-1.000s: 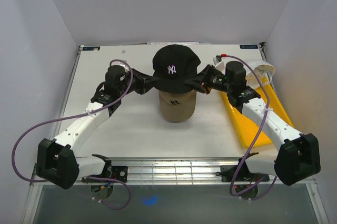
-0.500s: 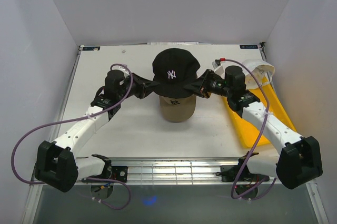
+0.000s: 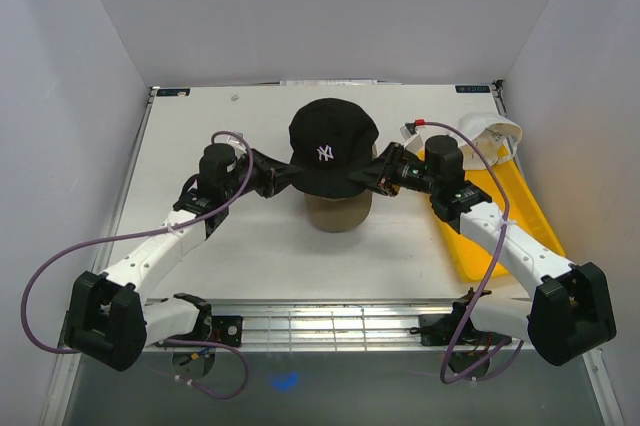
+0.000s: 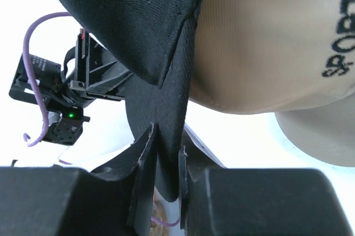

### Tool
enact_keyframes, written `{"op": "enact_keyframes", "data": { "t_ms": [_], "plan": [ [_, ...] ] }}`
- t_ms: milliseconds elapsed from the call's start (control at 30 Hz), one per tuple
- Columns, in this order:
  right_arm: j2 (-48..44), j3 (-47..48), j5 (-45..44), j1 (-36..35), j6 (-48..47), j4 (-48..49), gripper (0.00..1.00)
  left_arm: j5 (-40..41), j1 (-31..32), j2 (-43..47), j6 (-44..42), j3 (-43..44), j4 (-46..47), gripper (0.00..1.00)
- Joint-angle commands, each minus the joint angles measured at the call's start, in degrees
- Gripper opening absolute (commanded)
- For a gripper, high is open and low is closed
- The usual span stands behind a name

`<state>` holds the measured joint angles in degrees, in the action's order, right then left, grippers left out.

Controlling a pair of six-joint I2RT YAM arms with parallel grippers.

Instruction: Stack the hats

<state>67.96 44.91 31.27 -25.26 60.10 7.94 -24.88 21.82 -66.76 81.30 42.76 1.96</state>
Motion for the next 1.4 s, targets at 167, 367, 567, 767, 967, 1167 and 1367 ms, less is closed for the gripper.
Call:
{"op": "enact_keyframes", "data": {
  "t_ms": [167, 367, 567, 767, 967, 1167, 1367],
  "plan": [
    [-0.6, -7.9, -0.9, -0.1, -7.4, -1.5, 0.08, -0.1, -1.1, 1.2, -2.5, -2.5, -0.3, 0.0],
    [-0.6, -10.8, -1.0, -0.1, -7.3, 0.4, 0.08, -0.1, -1.1, 0.5, -2.5, -4.8, 0.5, 0.0],
    [-0.9, -11.7, -2.9, -0.1, -8.0, -0.4, 0.08, 0.1, -1.1, -0.5, -3.6, -5.1, 0.2, 0.0],
    [-1.4, -11.0, -5.0, 0.4, -9.2, -3.4, 0.08, 0.3, -1.1, -1.6, -4.5, -5.6, 0.0, 0.0],
    [-1.7, -10.9, -6.2, 0.9, -10.3, -5.1, 0.08, 0.8, -0.5, -2.7, -4.8, -6.3, 0.2, 0.0],
    [-2.0, -11.1, -7.3, 1.3, -11.3, -6.5, 0.08, 1.8, 0.3, -3.9, -5.3, -6.6, 0.1, 0.0],
    [-2.1, -11.5, -8.3, 1.6, -12.4, -7.8, 0.08, 3.2, 1.5, -4.7, -5.4, -8.3, 0.2, 0.0]
  ]
}}
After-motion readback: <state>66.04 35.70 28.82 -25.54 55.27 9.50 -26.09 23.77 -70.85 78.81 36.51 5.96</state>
